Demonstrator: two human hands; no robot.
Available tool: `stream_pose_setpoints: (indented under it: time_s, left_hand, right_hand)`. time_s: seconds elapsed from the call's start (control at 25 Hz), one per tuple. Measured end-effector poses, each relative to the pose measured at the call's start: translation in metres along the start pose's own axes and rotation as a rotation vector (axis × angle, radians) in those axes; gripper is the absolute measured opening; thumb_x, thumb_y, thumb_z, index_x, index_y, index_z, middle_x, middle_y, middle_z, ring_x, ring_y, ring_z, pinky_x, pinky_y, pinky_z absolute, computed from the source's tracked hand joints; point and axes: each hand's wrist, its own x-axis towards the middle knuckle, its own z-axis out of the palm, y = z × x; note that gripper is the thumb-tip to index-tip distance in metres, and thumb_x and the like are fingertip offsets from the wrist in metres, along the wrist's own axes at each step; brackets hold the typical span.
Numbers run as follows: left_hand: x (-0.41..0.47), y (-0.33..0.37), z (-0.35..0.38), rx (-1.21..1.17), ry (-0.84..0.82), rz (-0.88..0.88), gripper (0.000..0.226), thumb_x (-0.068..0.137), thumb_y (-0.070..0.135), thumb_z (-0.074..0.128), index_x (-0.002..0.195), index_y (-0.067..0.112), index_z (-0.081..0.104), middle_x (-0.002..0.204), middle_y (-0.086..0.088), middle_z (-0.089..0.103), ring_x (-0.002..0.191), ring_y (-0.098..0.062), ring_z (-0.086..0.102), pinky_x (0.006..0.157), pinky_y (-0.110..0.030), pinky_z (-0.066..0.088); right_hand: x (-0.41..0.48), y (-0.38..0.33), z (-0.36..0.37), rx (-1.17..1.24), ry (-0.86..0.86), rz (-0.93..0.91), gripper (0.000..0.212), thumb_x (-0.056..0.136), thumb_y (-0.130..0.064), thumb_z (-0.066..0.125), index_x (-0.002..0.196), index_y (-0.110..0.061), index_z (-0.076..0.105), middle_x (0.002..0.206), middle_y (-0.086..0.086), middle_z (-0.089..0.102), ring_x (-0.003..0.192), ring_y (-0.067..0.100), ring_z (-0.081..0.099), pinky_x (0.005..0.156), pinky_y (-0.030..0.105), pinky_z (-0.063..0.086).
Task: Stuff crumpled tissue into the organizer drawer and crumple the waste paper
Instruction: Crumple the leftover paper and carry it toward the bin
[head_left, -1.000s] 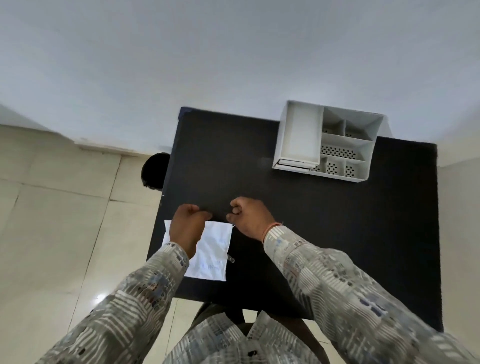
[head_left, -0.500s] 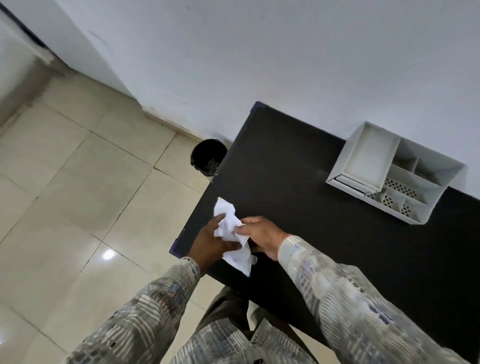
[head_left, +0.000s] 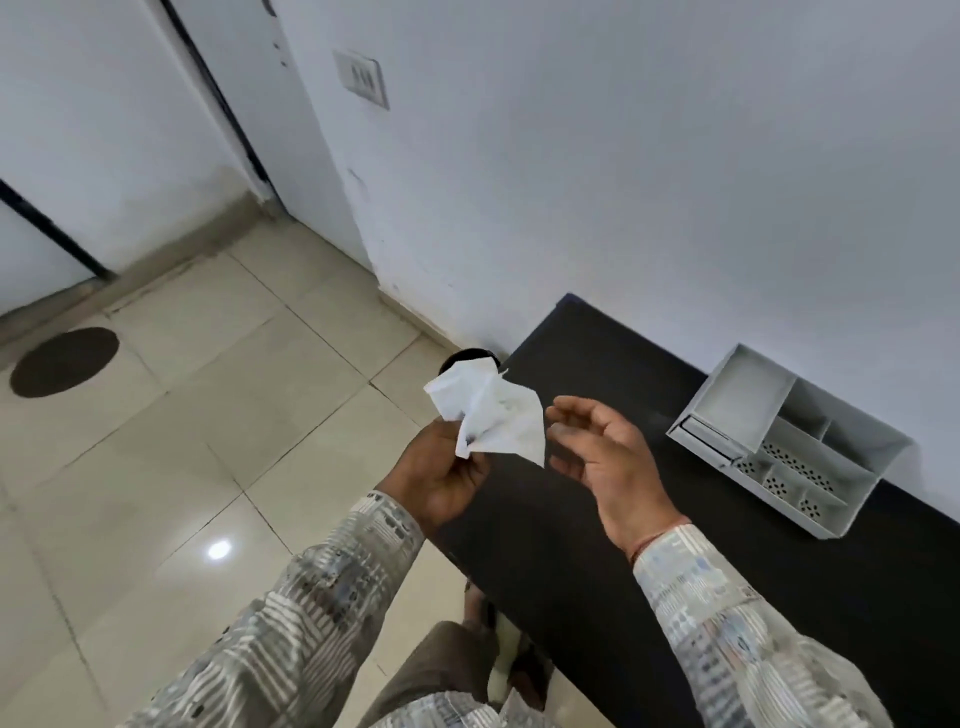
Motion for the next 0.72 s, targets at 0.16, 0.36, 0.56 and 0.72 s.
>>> stream_pose_setpoints:
  time_s: [0.16,0.36,0.56,0.72]
  left_hand:
    - [-0.051,0.020,0.003,0.105,-0.042,0.006,0.027,0.109,0.008,0.045,0.100,0.002,0.069,0.065,-0.006,0.069,0.046,-0.010,0.064,0.036,-0.015,0.048]
    - [-0.081,0.051,-0.018,0.595,0.003,0.268,0.016,0.105,0.010,0.058,0.103,0.012,0.073,0.070,-0.002,0.073,0.055,-0.013,0.065,0.046,-0.024,0.050]
    - [-0.078,0.112,-0.063,0.510,-0.092,0.398,0.034,0.099,0.013,0.067,0.133,0.018,0.072,0.121,-0.013,0.080,0.105,-0.030,0.077,0.090,-0.050,0.062]
    - [-0.062,0.181,-0.108,0.613,-0.039,0.462,0.035,0.094,0.024,0.078,0.128,0.018,0.074,0.113,-0.009,0.082,0.104,-0.031,0.078,0.081,-0.042,0.066]
  right_hand:
    - [-0.038,-0.026,0.039,-0.241,-0.283,-0.114,0.045,0.085,-0.031,0.085,0.127,-0.039,0.068,0.119,-0.009,0.076,0.116,0.013,0.071,0.096,0.040,0.061]
    - [-0.037,-0.038,0.099,-0.220,-0.198,-0.211,0.023,0.089,-0.035,0.081,0.112,-0.033,0.079,0.107,-0.006,0.080,0.108,0.015,0.075,0.099,0.045,0.061]
    - [0.002,-0.033,0.169,-0.155,-0.119,-0.106,0.015,0.092,-0.037,0.077,0.104,-0.029,0.081,0.099,-0.004,0.082,0.101,0.022,0.077,0.093,0.046,0.063]
    - [0.033,-0.029,0.253,-0.243,-0.025,-0.208,0.009,0.091,-0.038,0.077,0.097,-0.031,0.077,0.085,-0.022,0.077,0.087,0.011,0.074,0.067,0.013,0.056]
